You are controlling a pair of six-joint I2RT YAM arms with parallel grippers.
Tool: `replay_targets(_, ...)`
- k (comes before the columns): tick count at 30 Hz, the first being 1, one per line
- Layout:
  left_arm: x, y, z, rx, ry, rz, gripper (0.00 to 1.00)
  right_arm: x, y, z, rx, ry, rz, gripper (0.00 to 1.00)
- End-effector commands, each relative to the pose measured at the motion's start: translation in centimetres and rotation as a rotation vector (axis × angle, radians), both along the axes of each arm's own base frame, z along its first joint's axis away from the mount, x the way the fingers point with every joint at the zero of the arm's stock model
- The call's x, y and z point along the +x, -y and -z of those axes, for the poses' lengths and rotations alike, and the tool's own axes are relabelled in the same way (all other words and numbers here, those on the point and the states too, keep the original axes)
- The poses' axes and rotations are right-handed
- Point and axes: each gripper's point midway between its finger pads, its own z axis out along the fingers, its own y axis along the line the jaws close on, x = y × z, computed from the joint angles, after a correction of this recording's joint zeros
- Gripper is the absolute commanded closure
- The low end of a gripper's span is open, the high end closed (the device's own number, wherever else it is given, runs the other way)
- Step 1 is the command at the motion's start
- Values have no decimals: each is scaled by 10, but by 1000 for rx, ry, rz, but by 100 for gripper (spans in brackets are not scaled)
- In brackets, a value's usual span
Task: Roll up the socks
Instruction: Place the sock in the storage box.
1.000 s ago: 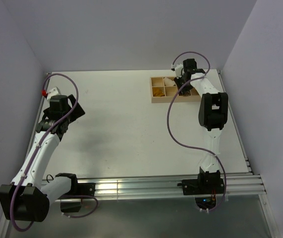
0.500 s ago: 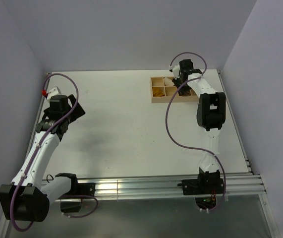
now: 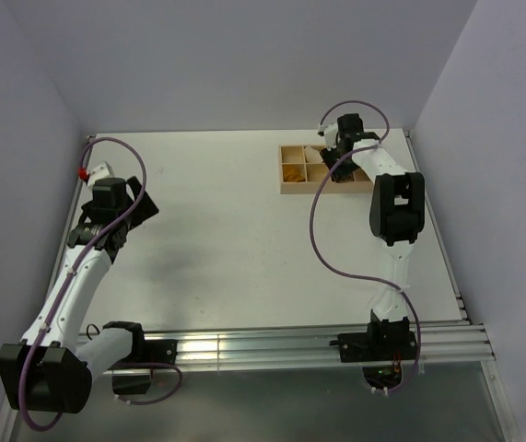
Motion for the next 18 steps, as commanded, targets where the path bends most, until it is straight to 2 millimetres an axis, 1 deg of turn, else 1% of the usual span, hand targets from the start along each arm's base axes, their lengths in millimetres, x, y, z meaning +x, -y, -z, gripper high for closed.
replay_targets(1, 2, 4, -13, 2, 50, 30, 2, -18, -9, -21, 61, -25, 2, 52)
replay_targets(6, 3, 4, -13, 0, 51, 33, 2, -17, -7, -40, 52, 6, 13, 52)
replay_targets(13, 3, 5, -13, -3, 51, 36, 2, -19, -7, -48, 52, 4, 24, 50)
replay_targets(15, 3, 5, -13, -4, 51, 38, 2, -18, -8, -53, 60, 17, 23, 47)
replay_targets(18, 3, 6, -12, -4, 49, 39, 2, -17, -9, -55, 68, 22, 23, 46)
